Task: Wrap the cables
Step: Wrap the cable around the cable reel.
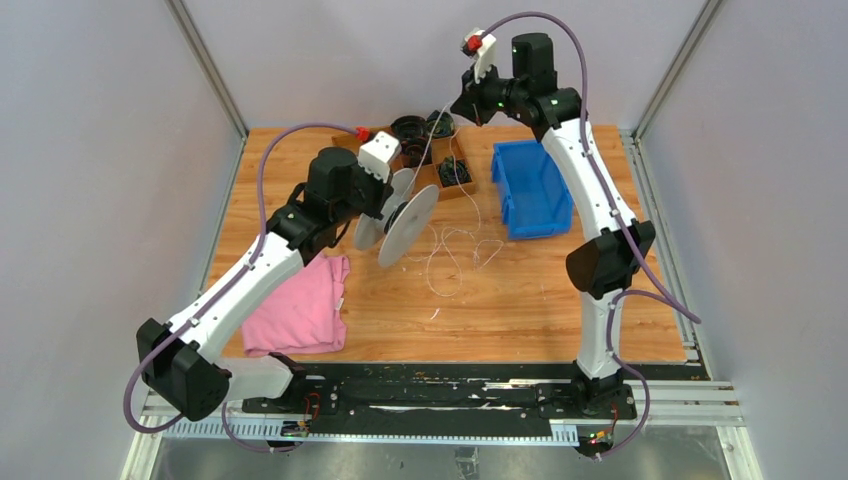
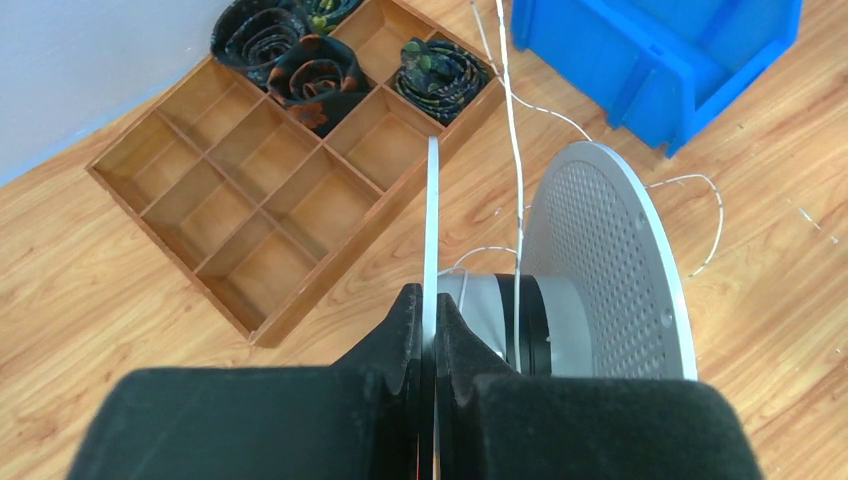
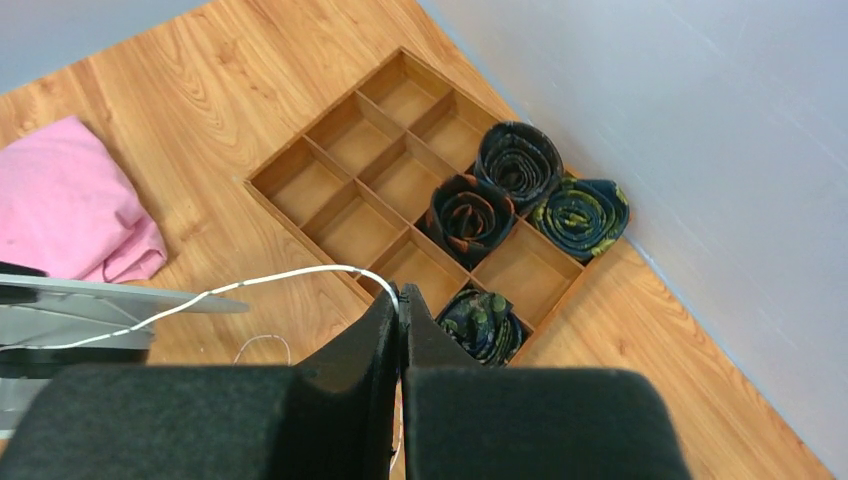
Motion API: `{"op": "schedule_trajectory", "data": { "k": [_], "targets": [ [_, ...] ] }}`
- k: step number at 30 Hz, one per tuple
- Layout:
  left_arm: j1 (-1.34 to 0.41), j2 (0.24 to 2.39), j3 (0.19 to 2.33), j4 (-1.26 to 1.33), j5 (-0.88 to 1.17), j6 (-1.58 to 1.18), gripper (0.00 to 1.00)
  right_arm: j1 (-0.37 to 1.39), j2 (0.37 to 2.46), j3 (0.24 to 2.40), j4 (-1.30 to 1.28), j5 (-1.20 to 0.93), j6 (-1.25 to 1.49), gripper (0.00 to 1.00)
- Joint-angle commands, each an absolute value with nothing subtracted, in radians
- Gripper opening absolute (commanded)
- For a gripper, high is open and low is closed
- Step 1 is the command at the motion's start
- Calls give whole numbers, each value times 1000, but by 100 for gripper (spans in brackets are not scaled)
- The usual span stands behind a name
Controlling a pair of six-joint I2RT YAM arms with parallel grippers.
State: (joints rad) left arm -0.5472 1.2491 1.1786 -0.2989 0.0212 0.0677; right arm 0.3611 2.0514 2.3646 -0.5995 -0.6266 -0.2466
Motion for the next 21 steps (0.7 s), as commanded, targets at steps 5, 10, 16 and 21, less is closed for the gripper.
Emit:
{"op": "schedule_trajectory", "data": {
  "k": [5, 10, 16, 21],
  "targets": [
    [-555, 1200, 1266, -293, 63, 35, 0, 305, 2069, 2261, -532, -629, -231, 1],
    [-554, 1201, 1298, -307, 68, 15, 0, 303, 2061, 2145, -516, -679, -224, 1],
    [-542, 1208, 1346, -328, 60, -26, 0, 303, 2030, 1996, -463, -730, -214, 1],
    [-523, 1220, 1404, -343, 76, -82, 0, 310, 2013, 1896, -417, -791, -190, 1]
  ]
}}
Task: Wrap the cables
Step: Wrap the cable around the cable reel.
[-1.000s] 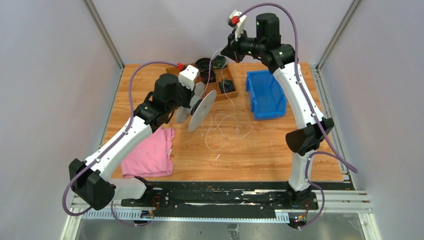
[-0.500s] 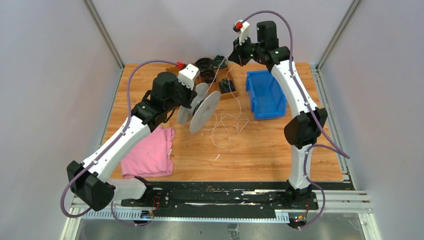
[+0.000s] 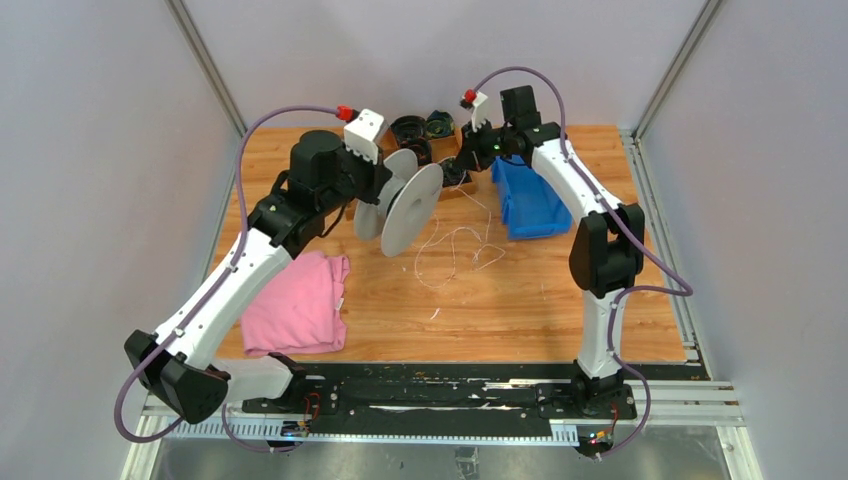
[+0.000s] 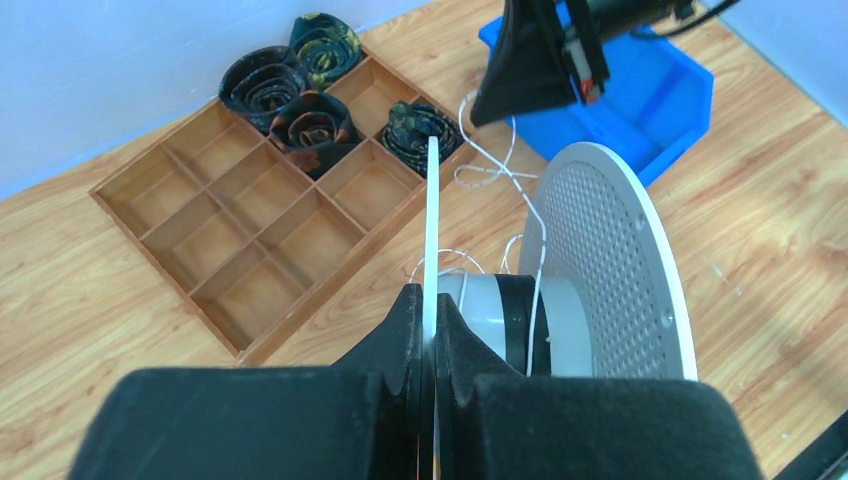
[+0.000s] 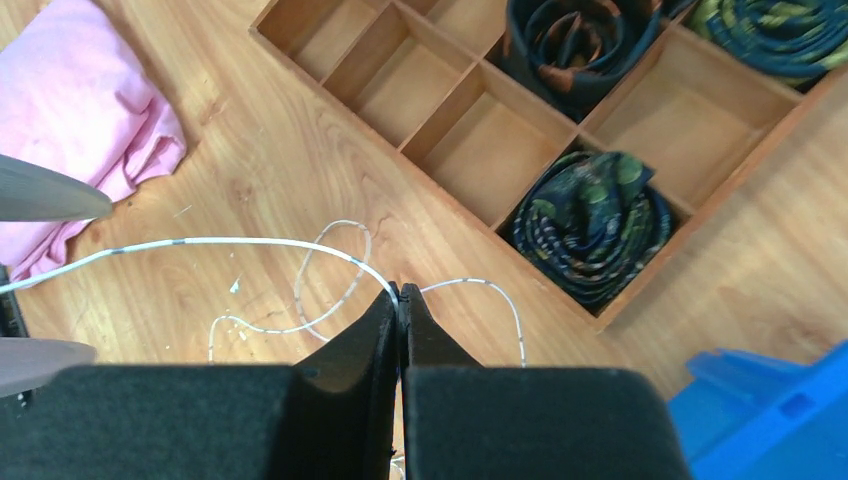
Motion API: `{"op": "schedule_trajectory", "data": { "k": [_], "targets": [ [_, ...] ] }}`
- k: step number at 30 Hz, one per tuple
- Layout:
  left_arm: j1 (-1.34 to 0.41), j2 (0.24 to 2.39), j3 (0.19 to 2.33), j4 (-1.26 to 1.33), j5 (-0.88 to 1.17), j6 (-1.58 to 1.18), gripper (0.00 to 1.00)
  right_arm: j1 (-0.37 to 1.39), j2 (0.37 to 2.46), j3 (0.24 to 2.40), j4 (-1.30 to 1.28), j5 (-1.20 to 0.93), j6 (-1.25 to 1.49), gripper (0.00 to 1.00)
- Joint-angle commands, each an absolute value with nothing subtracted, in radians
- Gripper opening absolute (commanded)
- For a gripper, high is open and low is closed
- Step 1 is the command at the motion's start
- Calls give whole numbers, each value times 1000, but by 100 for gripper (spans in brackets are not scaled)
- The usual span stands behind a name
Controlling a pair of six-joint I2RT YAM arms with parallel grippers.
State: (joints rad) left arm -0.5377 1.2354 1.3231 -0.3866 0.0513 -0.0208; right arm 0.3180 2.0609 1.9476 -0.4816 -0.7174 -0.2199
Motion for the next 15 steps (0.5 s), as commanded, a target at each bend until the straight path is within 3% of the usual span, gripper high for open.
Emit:
{"op": "schedule_trajectory", "data": {
  "k": [1, 15],
  "targets": [
    [-520, 1223, 1413, -345, 80, -97, 1, 313, 2009, 1882, -407, -802, -185, 1],
    [-454, 1281, 1526, -370, 52, -314, 0, 373, 1931, 1619, -177, -929, -25, 2]
  ]
}}
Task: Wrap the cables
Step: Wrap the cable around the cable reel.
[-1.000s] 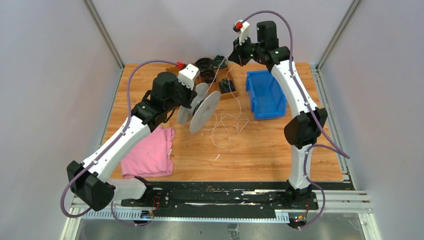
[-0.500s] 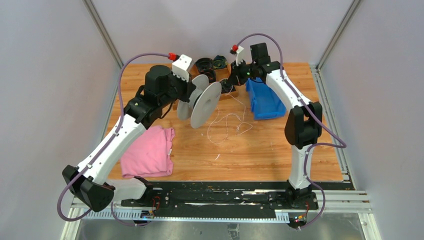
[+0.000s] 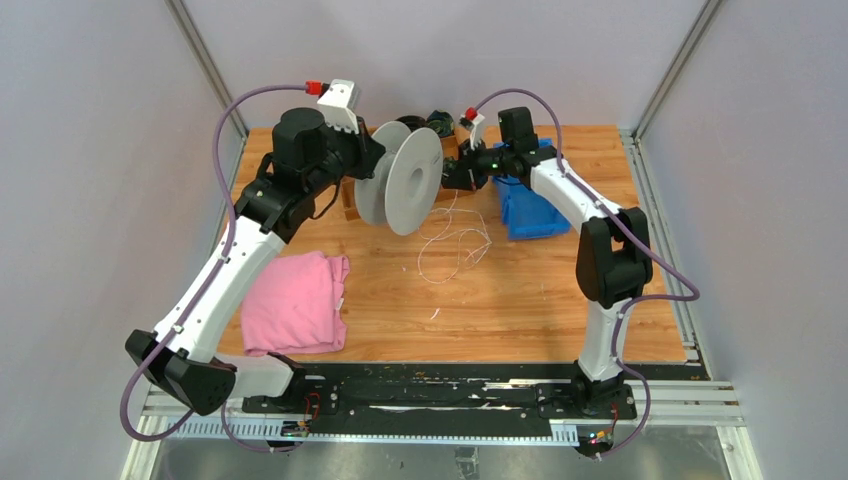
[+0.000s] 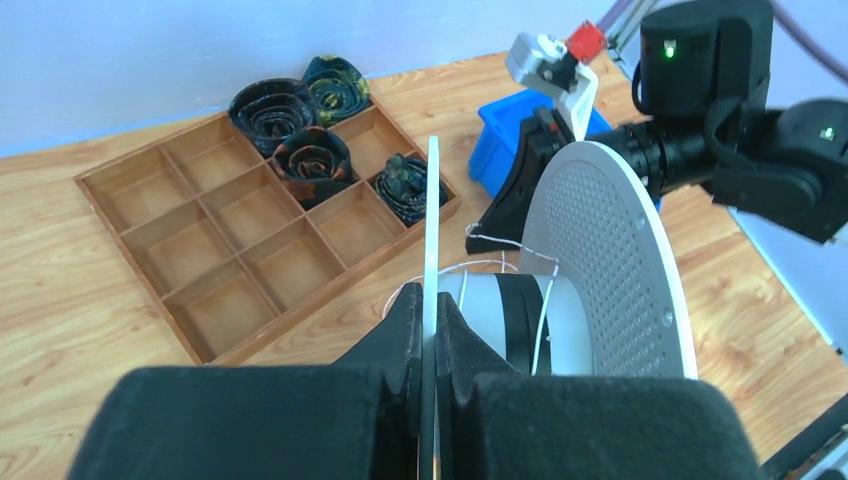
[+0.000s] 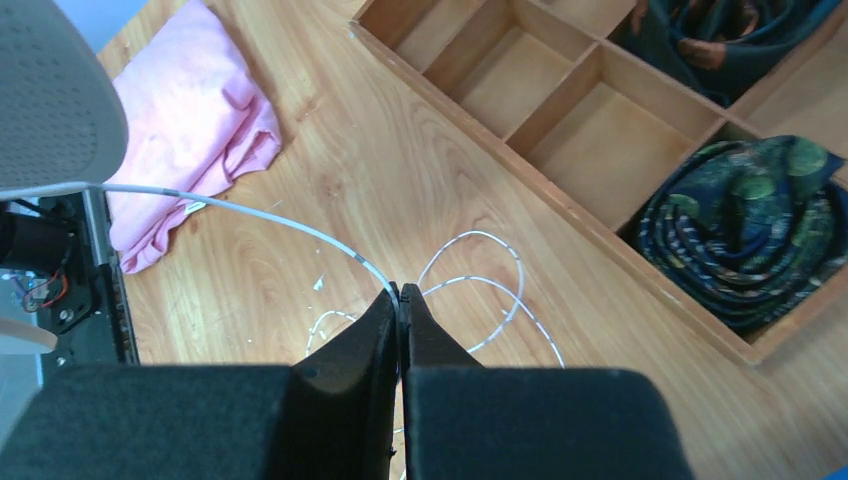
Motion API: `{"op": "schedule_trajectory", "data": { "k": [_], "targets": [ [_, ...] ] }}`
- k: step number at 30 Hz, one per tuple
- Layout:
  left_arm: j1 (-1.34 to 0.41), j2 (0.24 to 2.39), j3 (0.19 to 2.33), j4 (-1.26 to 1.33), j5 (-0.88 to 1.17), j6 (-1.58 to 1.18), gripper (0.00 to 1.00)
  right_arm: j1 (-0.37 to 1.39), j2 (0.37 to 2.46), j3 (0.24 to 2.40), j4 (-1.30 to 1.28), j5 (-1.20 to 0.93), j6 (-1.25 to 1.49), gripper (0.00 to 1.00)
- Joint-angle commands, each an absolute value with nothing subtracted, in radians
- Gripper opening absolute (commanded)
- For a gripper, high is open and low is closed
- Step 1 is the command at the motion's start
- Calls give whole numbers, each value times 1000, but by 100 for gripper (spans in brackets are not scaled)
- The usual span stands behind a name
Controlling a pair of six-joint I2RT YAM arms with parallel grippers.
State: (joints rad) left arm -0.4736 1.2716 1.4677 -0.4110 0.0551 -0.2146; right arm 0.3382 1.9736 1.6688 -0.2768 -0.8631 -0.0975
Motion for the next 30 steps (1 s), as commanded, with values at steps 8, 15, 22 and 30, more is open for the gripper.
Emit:
{"op": "schedule_trajectory", "data": {
  "k": [8, 15, 22, 30],
  "targets": [
    [-412, 1278, 1508, -377, 96, -404, 0, 419, 1922, 1554, -108, -945, 6, 6],
    [-382, 1276, 1507, -384, 104, -446, 0, 446, 1918, 1495, -68, -960, 31, 9],
    [-360, 1271, 1511, -399, 72, -452, 0, 471, 1891, 1426, -28, -969, 45, 12],
    [-336, 1258, 1514, -405, 69, -469, 0, 490, 1879, 1347, 17, -969, 53, 13]
  ]
}}
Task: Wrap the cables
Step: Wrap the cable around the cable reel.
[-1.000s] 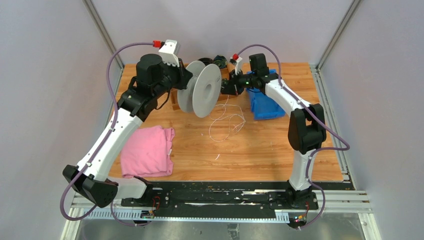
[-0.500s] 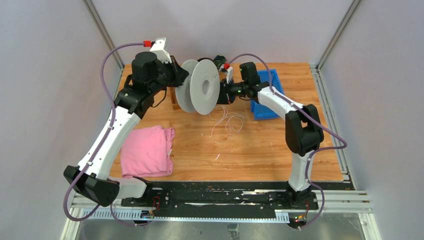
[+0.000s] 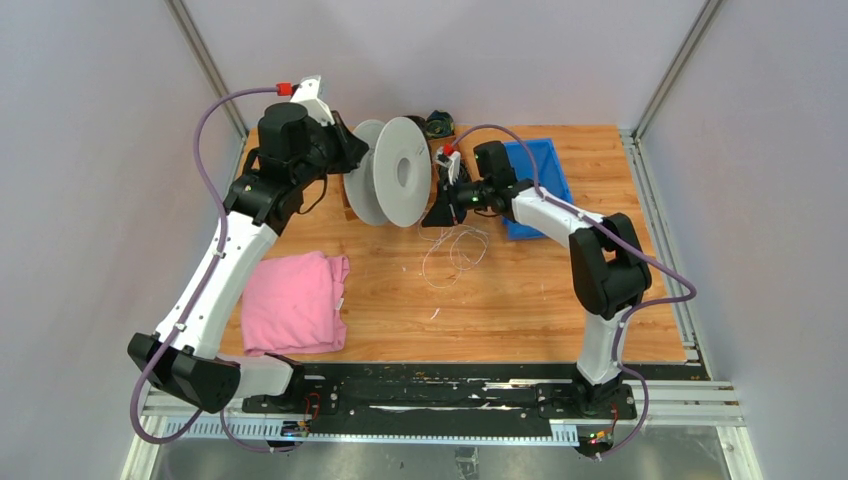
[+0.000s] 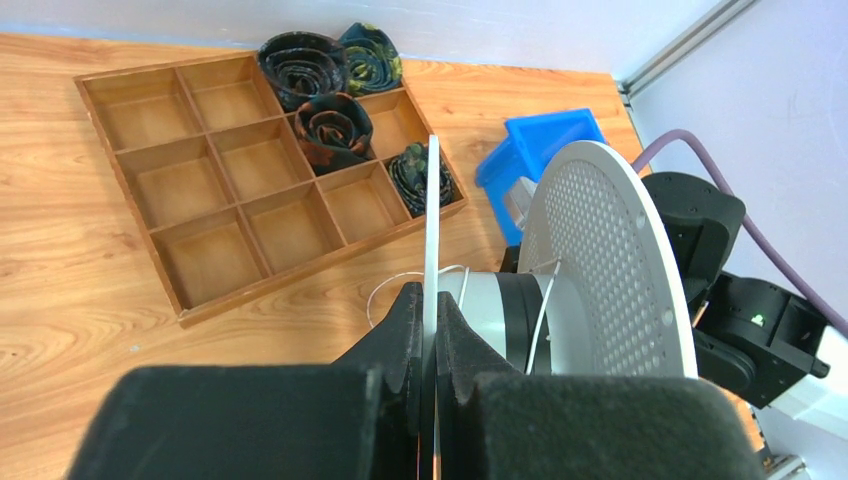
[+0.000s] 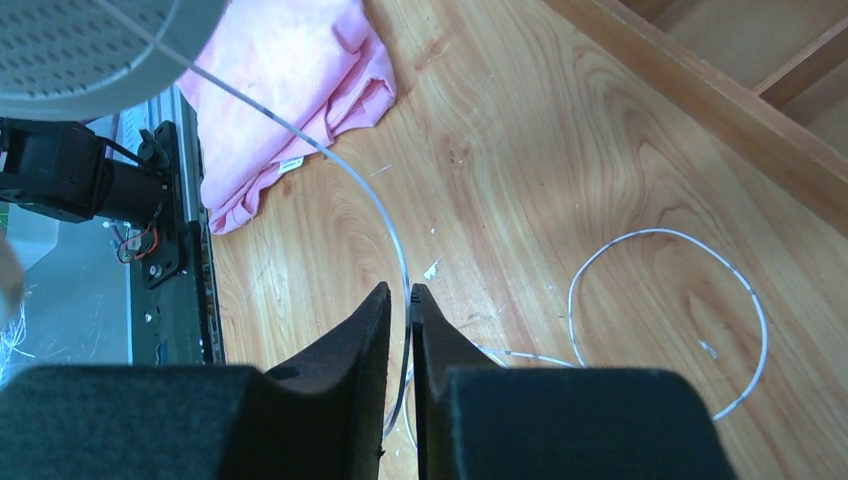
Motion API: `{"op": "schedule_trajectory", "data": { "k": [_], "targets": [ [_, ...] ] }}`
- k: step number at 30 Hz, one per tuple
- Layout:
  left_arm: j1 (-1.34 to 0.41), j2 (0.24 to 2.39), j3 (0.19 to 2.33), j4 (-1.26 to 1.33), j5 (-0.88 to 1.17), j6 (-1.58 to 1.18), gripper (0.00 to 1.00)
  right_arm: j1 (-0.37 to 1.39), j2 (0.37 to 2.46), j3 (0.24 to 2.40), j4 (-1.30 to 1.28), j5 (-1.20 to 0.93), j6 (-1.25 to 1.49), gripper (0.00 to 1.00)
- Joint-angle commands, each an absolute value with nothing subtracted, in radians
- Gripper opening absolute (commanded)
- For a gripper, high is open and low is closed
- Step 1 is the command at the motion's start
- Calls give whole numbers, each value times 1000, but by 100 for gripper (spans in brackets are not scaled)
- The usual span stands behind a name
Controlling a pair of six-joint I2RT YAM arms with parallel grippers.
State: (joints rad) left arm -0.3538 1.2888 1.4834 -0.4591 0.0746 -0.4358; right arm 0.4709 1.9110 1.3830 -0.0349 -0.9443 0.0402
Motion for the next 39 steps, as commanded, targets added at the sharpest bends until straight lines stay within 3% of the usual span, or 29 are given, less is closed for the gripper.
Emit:
{"op": "schedule_trajectory", "data": {
  "k": [1, 16, 34, 39],
  "targets": [
    [-333, 1258, 1514, -405, 68, -471, 0, 493, 1880, 1340, 22, -971, 55, 14],
    [-255, 1246, 1511, -396, 104, -512, 0, 522, 1923, 1298, 74, -982, 79, 26],
    [-170, 1253, 1487, -368, 120, -567, 0, 551, 1961, 1276, 98, -974, 85, 18],
    [-161, 1255, 1480, -361, 101, -558, 0, 551, 1947, 1274, 97, -974, 84, 4]
  ]
}}
